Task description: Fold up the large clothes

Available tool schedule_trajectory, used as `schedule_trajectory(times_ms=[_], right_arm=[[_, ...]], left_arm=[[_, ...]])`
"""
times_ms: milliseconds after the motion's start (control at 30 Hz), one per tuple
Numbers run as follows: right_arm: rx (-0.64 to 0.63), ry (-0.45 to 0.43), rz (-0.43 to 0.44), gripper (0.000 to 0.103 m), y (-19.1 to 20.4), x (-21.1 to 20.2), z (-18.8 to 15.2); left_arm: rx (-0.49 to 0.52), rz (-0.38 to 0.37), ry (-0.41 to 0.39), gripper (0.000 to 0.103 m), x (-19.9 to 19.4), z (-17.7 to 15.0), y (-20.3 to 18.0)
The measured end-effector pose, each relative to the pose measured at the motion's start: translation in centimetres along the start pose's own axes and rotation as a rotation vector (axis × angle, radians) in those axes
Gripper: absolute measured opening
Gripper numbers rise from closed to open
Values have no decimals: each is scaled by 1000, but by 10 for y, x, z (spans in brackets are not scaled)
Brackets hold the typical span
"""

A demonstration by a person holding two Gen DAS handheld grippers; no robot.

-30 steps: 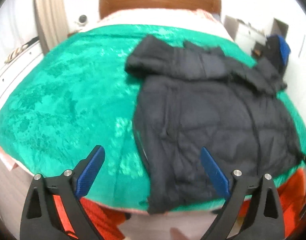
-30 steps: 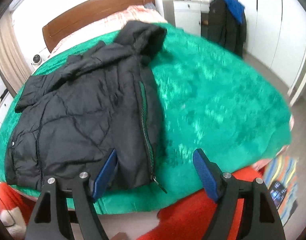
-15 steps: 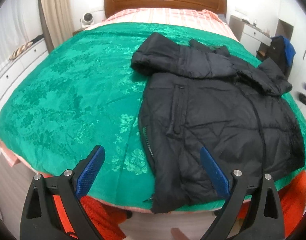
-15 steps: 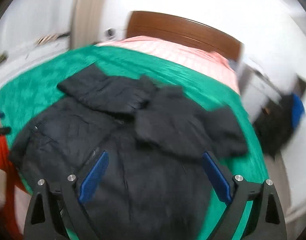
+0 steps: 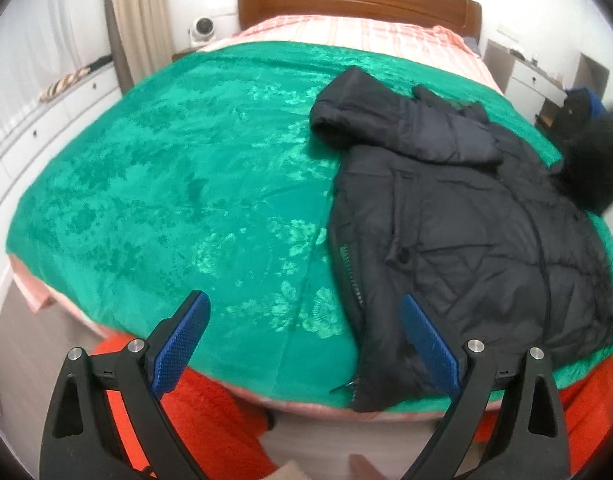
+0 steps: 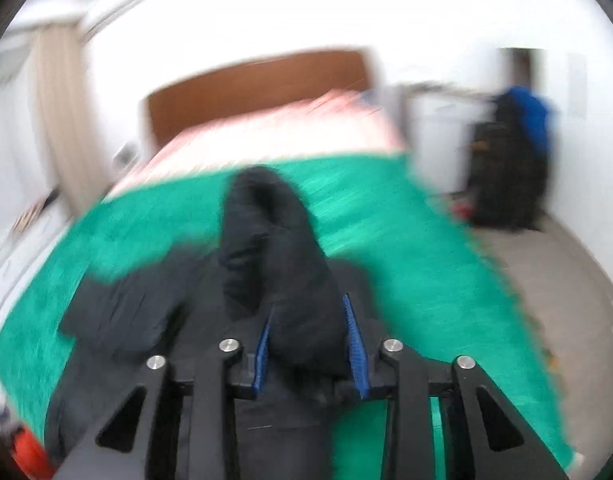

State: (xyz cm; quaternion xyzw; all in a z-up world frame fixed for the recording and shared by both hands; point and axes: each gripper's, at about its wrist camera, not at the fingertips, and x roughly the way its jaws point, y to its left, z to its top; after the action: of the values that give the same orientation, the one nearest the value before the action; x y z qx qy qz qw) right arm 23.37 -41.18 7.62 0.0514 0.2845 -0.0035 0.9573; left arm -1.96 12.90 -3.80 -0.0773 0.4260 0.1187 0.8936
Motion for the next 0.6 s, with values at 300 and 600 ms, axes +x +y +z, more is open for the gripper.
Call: schedule_trajectory(times_ms=[300,600], right_arm=[[318,126,-437,15,-224,-24,-70],[663,231,-580,30,-259,2,-218]], left_arm=[[100,-63,12,97,6,7,-54],[174,-12,32,97,1,21,-83]])
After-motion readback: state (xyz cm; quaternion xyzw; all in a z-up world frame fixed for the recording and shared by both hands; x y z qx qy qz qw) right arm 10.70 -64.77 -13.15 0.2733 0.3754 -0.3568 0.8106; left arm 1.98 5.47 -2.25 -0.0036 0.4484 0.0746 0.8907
